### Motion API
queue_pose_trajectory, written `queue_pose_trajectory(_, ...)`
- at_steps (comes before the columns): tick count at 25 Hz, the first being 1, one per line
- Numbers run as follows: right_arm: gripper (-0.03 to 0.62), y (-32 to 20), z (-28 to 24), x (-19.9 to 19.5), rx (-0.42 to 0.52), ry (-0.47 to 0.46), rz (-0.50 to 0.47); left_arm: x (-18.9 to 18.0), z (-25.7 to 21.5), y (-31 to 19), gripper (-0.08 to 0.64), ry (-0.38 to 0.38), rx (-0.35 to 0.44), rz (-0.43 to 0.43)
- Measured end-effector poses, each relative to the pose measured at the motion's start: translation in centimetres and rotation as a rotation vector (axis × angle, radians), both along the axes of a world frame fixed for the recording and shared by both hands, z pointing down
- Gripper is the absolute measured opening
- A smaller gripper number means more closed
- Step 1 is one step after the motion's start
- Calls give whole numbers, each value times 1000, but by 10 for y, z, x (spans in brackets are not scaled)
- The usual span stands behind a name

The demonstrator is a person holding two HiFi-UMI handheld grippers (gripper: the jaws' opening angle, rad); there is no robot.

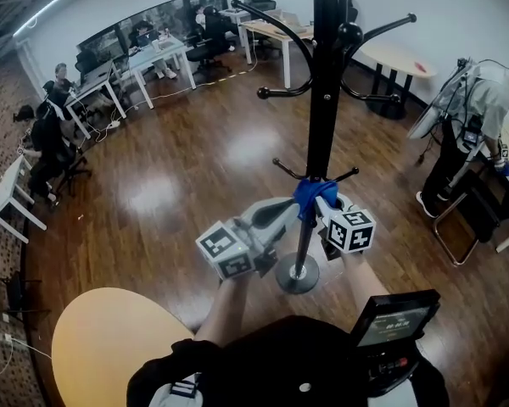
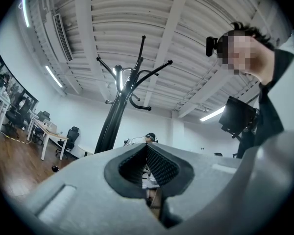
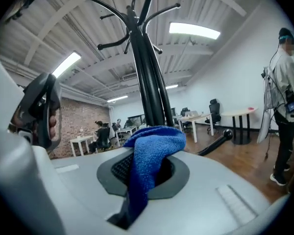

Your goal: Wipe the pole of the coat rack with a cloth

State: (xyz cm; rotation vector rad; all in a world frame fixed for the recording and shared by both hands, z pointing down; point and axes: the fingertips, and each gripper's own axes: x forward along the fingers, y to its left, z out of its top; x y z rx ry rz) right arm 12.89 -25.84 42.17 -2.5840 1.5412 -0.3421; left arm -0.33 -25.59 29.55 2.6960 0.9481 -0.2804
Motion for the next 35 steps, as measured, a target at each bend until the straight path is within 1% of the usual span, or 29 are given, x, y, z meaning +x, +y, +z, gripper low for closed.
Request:
queue_pose_trajectory(3,19,4,-59,6,123,110,57,-4,2,-5,2,2,5,-6)
queue_pose_trajectory(8,20,1,-188,5,273,340,39,-6,4,-16,2,7,-2,-29)
queue_pose_trajectory(12,18,2,-278,-2,348,492,68,-10,-2,-17,2,20,8,-28)
queue_pose_trajectory(15,18,5,-332,-16,393,600,74,-11,-9,-20,2,43,10,-36)
queue_pose_trajectory(18,18,13,-370,-51,425,710,35,-10,-12,-19,2,54,13,-33)
queue_pose_trajectory(22,18,42,-411,-131,561,854,-54,-12,-12,-19,2,49,14,-31)
queue_pose_trajectory(24,19,54,-425,-156,602,916,-74,-11,-12,-19,2,52,15,-33)
queue_pose_trajectory(26,20,58,-428,-158,604,939,-68,-10,-12,-18,2,58,14,-34)
queue_pose_trajectory(28,20,54,-423,-143,574,924,-46,-9,-11,-16,2,56,13,-32)
queue_pose_trajectory(30,20,43,-413,-118,526,875,-17,-8,-12,-14,2,56,13,-29)
queue_pose_trajectory(32,20,30,-396,-86,471,797,16,-7,-13,-13,2,57,14,-28)
queue_pose_trajectory(35,20,11,-362,-39,356,694,59,-6,-11,-11,2,57,21,-19)
